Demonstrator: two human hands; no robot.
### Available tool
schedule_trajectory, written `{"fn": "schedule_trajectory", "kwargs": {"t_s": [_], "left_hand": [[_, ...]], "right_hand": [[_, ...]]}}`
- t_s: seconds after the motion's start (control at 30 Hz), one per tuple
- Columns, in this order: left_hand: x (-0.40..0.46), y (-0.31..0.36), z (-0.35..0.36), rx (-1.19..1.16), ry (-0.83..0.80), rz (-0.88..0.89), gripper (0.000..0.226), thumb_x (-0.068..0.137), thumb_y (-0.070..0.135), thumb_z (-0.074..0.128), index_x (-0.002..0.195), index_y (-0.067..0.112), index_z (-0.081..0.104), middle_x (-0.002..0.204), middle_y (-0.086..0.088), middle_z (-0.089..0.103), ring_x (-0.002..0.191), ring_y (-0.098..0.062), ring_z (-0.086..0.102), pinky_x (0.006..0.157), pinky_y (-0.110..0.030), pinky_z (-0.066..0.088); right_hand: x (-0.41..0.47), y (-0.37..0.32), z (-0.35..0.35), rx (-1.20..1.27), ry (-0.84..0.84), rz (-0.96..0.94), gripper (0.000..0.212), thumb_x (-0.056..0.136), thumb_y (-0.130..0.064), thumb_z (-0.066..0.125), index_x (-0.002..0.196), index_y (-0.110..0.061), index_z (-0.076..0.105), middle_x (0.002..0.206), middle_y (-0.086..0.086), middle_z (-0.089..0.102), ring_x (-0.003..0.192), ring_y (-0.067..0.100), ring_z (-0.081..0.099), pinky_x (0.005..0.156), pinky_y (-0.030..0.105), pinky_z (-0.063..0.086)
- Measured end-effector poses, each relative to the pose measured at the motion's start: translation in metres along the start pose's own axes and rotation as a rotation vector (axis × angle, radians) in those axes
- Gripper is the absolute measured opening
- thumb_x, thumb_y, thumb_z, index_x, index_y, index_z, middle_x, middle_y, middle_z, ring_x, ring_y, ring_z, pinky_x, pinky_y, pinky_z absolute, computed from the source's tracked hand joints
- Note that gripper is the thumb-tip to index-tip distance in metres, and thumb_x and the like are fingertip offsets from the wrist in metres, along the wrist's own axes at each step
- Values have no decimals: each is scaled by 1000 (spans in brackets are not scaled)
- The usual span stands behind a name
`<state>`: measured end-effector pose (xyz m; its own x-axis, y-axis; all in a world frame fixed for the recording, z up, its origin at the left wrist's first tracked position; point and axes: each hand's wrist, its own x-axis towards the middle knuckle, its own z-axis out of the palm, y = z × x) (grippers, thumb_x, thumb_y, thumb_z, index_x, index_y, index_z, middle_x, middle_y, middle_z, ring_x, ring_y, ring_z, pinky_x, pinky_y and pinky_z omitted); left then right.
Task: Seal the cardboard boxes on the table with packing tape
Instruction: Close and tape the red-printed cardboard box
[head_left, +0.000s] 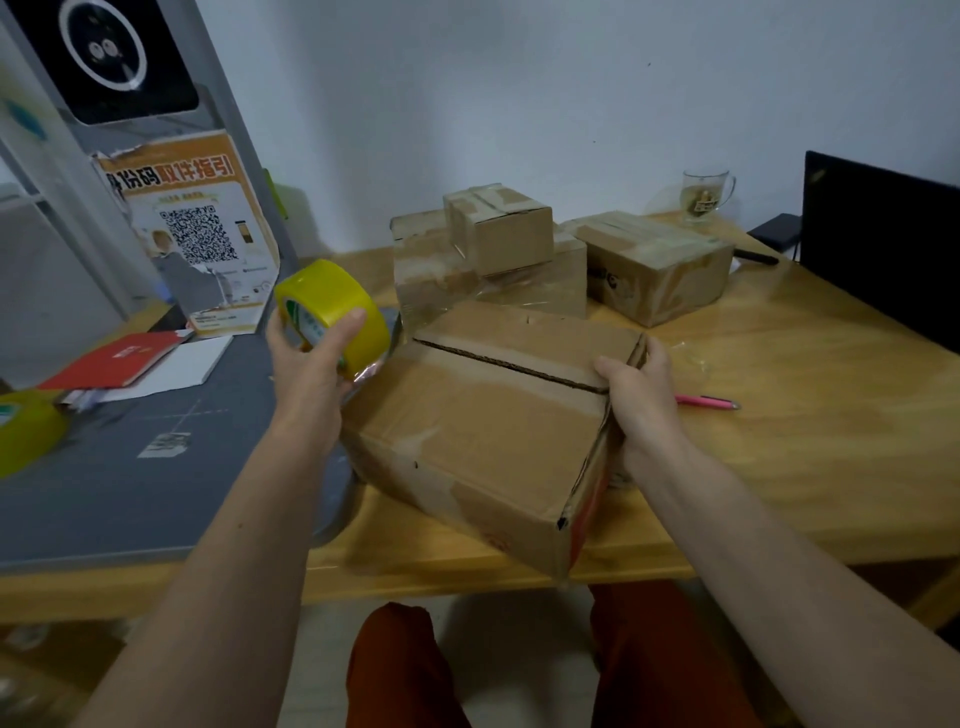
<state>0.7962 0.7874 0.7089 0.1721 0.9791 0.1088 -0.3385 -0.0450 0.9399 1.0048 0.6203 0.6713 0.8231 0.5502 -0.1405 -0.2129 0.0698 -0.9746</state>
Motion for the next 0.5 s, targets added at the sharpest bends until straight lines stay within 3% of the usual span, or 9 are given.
{"fn": "schedule_trajectory", "kwargs": {"t_s": [0.1,0.27,0.33,0.4,0.5], "left_hand": [[-2,0,5,-137,83,-136,79,80,27,81,145,30,36,133,1,52,116,-26,59,70,-38,61],[-35,-5,22,-320,312,-286,78,75,39,84,141,25,45,129,-4,55,107,-23,62,58,-29,59],[-49,-6,27,-354,335,-309,76,74,41,84,139,24,47,128,-4,56,108,-24,62,59,-30,59],[-61,-1,29,-356,318,-326,73,74,41,83,136,25,48,126,-4,57,105,-23,63,60,-30,60],[-78,7,33,-332,275,-328,75,75,41,83,138,27,45,125,-2,55,105,-22,61,62,-32,61]], "right_hand": [[16,-12,-2,-74,-76,46,63,96,-18,50,149,-37,21,124,-3,51,107,26,57,87,49,53],[47,-36,-9,-203,-219,78,50,99,-11,42,142,-36,40,96,-12,51,91,24,62,54,31,54],[56,-40,-12,-264,-250,78,48,99,-11,41,141,-35,44,105,-11,53,91,22,60,57,32,52],[62,-41,-14,-373,-276,33,46,100,-14,43,142,-34,44,130,-5,49,91,14,55,64,32,48],[68,-40,-19,-631,-293,-158,44,100,-30,48,144,-28,44,144,-3,44,97,5,47,73,21,38]]}}
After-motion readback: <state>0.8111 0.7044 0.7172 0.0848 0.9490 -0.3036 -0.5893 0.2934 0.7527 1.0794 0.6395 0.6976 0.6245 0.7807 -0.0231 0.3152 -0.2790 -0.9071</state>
